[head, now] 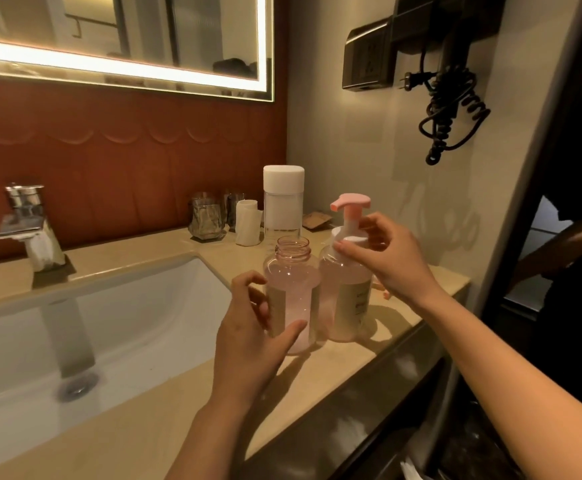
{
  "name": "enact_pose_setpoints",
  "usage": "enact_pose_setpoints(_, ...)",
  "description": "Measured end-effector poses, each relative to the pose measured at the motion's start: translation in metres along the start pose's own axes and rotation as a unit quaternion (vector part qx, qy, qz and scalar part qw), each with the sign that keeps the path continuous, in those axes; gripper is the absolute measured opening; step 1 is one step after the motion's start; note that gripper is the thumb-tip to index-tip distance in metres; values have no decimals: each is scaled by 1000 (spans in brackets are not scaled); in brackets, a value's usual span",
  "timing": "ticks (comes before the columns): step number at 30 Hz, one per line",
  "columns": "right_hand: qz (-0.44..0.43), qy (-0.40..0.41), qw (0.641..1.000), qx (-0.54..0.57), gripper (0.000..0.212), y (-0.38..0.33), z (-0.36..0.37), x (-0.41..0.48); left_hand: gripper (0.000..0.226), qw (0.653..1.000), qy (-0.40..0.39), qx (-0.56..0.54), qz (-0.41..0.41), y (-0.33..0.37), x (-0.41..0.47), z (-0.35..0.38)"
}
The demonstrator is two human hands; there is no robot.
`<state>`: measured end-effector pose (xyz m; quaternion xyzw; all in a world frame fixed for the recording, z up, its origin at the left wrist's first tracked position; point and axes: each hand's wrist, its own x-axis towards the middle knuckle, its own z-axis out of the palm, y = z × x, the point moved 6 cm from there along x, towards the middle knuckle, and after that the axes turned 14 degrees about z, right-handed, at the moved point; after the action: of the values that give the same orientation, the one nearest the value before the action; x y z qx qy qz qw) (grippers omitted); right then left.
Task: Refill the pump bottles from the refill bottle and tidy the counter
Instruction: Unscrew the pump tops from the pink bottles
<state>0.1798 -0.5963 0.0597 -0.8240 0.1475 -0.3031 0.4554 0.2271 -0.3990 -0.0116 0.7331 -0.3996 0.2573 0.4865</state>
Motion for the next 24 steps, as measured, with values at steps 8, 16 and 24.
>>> enact_pose_setpoints(8, -54, 63, 993, -81, 48, -21, -6, -27, 44, 999, -50, -3, -8, -6, -2, 13)
enact_pose_setpoints(16, -73, 91, 987, -110, 38, -34, 1, -34, 59, 994, -98, -51, -20, -4, -4, 17)
enact_pose_setpoints(24, -61, 51, 995, -66, 43, -52, 21, -46, 88, 991, -75, -113, 1, 15, -2, 8)
